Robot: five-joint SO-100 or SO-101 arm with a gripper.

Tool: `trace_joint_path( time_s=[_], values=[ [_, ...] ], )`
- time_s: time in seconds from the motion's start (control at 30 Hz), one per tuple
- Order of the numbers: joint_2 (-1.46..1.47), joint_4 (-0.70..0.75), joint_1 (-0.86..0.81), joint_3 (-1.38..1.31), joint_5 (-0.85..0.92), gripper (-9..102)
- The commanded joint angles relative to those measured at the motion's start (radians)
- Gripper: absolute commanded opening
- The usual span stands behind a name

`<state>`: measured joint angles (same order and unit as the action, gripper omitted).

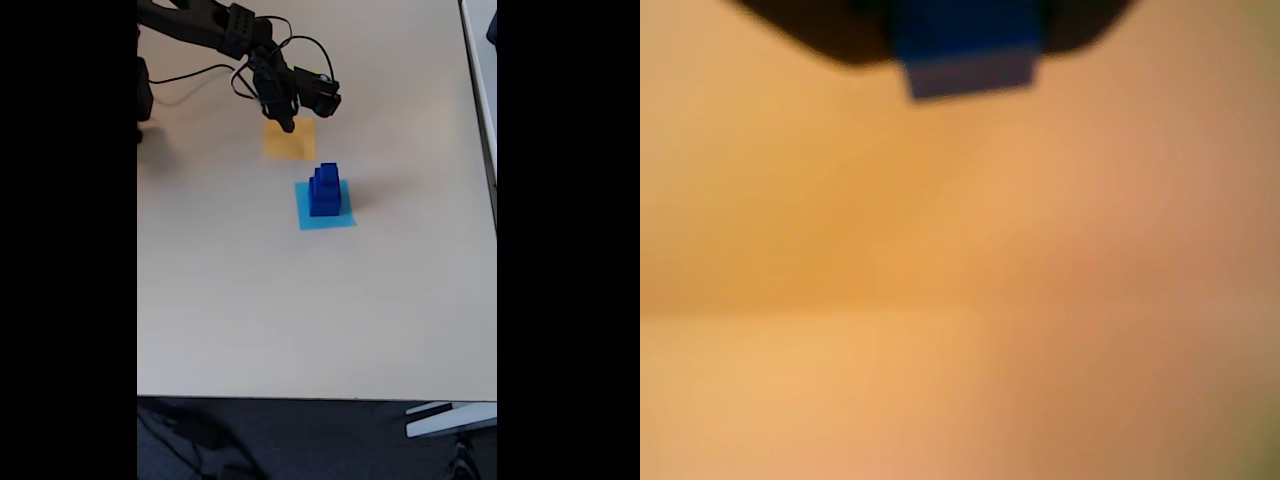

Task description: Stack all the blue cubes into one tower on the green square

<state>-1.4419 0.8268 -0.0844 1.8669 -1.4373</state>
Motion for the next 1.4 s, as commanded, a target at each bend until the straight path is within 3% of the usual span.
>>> trace_joint_path(
  time_s=[0.0,0.9,1.37],
  values=[
    [-0.072,-0.043,0.002,0.014,-0.011,0],
    [-0.064,-0.216,-0.015,0.127,0.014,1],
    [-0.078,-0.224,0.003,0.124,0.017,11]
  ],
)
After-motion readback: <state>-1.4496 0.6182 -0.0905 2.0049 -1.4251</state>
